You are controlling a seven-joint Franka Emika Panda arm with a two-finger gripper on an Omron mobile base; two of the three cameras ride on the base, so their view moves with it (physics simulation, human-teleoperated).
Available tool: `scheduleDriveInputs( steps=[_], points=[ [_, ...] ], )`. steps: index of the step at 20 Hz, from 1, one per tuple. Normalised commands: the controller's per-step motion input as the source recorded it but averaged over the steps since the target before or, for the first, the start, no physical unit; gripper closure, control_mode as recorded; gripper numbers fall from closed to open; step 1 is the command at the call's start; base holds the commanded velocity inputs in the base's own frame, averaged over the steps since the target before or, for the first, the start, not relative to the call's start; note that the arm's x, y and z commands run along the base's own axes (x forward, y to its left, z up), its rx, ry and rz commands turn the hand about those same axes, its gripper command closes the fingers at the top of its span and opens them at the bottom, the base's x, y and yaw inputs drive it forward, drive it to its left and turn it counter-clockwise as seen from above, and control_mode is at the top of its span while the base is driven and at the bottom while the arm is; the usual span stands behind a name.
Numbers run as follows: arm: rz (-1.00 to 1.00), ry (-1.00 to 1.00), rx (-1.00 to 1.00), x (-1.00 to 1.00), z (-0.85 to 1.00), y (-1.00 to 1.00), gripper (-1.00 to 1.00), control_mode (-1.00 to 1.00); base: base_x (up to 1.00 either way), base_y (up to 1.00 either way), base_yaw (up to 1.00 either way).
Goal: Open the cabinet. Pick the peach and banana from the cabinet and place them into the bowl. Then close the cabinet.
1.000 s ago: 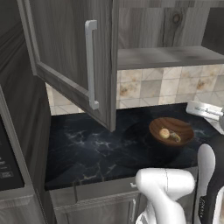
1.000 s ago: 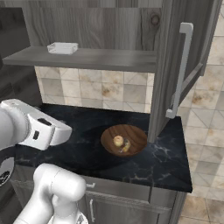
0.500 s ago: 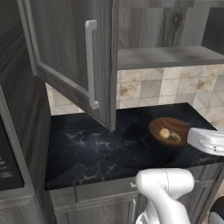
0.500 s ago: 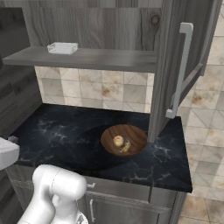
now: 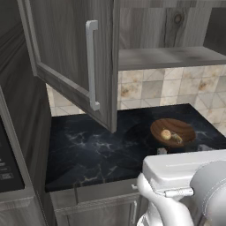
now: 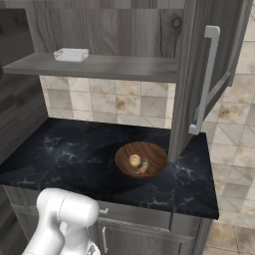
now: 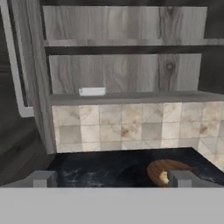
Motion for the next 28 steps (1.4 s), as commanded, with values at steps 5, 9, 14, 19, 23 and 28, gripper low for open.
scheduleDriveInputs(
  steps=[5, 9, 14, 19, 23, 28],
  points=[
    [0.03, -0.26, -0.08, -0.01, 0.0, 0.31, -1.0, -1.0, 0.0, 0.0, 0.0],
    [0.05, -0.47, -0.11, 0.0, 0.0, 0.3, -1.0, -1.0, 0.0, 0.0, 0.0],
    [0.01, -0.43, -0.14, 0.25, 0.0, 0.29, -1.0, -1.0, 0.0, 0.0, 0.0],
    [-0.02, -0.16, -0.06, 0.71, -0.01, 0.1, -1.0, -1.0, 0.0, 0.0, 0.0],
    [-0.06, 0.0, 0.0, 0.94, -0.09, 0.0, -1.0, -1.0, 0.0, 0.0, 0.0],
    [-0.11, -0.02, -0.04, 0.79, -0.22, 0.18, -1.0, -1.0, 0.0, 0.0, 0.0]
  ],
)
